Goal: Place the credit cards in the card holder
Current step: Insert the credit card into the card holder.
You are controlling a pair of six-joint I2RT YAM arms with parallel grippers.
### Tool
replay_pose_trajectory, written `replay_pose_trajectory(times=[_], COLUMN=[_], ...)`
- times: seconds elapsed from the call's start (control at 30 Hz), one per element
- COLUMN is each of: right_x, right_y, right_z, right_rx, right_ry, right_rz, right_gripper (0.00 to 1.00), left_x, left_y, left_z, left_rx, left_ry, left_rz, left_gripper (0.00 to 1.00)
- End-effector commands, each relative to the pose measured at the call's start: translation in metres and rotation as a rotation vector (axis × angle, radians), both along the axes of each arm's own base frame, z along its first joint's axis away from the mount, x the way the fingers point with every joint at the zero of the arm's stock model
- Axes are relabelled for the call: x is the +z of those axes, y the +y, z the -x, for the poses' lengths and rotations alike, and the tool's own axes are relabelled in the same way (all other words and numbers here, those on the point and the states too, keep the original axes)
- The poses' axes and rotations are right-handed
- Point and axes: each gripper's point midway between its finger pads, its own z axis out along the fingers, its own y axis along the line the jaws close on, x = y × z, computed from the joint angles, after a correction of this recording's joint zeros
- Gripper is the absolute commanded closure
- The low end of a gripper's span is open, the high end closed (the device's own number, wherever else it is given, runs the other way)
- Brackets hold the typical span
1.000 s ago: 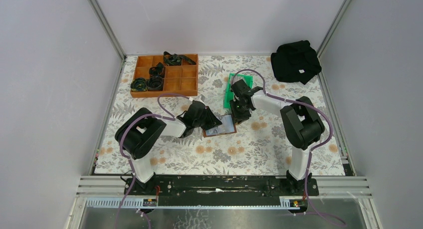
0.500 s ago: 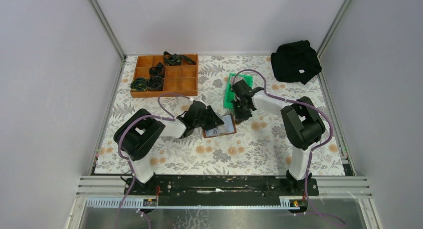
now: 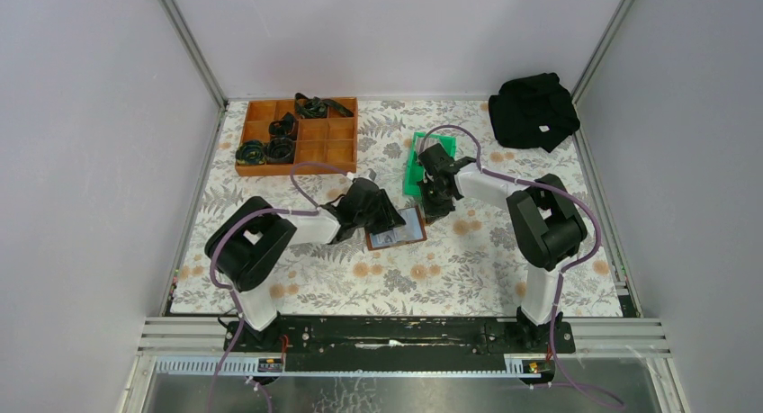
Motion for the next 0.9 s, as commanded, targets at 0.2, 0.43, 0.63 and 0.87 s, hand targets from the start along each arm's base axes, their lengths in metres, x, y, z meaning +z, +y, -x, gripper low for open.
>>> replay_pose_trajectory(times=[0.2, 0.43, 0.63, 0.87], right_x=[-0.007, -0.009, -0.009, -0.008], right_y=[0.003, 0.014, 0.023, 0.029], right_z=[0.012, 0.020, 0.024, 0.025], right_rx=[0.038, 0.068, 0.090, 0.094], right_ry=[0.042, 0.055, 0.061, 0.061], right_rz=[0.012, 0.005, 0.000, -0.018], right_gripper=[0.94, 0.94, 0.94, 0.94], left_x=[-0.065, -0.071, -0.075, -0.081], left_y=[0.037, 0.027, 0.018, 0.018], left_z=[0.042, 0.046, 0.053, 0.063], left_rx=[-0.036, -0.058, -0.074, -0.092], left_ry=[0.193, 0.209, 0.226, 0.255], left_rz=[-0.311, -0.355, -0.402, -0.480], left_gripper=[0.57, 0.57, 0.57, 0.56])
